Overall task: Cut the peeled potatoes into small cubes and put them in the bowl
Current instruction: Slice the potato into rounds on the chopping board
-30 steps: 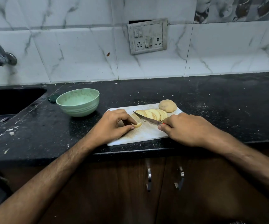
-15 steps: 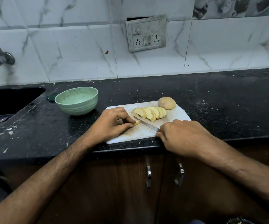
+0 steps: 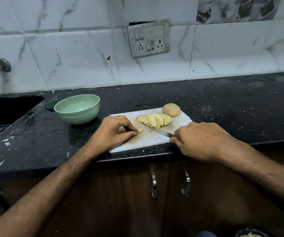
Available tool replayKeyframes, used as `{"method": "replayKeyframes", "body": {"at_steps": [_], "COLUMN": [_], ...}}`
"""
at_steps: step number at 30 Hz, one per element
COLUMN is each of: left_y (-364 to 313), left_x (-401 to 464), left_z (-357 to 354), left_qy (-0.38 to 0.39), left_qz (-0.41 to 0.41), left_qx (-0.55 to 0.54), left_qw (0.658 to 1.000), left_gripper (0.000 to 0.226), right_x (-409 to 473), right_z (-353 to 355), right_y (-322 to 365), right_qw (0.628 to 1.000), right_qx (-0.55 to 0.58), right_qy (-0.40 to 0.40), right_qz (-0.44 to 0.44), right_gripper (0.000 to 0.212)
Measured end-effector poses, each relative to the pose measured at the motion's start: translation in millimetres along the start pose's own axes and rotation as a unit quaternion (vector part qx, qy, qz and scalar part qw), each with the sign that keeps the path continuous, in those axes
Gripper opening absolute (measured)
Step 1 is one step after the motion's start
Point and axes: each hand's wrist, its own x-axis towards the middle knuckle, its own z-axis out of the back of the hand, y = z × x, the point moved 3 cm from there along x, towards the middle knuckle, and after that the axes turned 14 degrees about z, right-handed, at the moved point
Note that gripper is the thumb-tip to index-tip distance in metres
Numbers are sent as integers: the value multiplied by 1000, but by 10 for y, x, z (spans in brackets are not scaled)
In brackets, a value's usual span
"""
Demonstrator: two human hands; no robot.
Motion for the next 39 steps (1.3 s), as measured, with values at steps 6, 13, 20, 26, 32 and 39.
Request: {"method": "replayKeyframes", "body": {"at_steps": [6,13,20,26,32,39], "left_y": [-2,3,-18,-24,-3,-4], "left_x": [-5,0,-7,-17,-9,-6], "left_z": [-4,-4,-1,17,13,2], "left_qy": [3,8,10,6,5,6], "left_qz": [0,3,-4,-5,4,-2], "left_qx": [-1,0,8,3,1,-2], "left_qw": [1000,1000,1000,1000,1000,1000], "left_gripper": [7,6,6,8,8,8], "right_x": [74,106,284,326,229,258], "right_z": [-16,-9,-93,-108,-55,-83], "right_y": [80,110,188,153,149,238], "right_qw": [1000,999,999,999,999,998], "right_qx": [21,37,42,32,37,52], "right_qy": [-1,-2,-4,-22,-22,-12], "right_qz": [12,18,19,9,12,12], "right_gripper": [34,31,29,34,35,38]}}
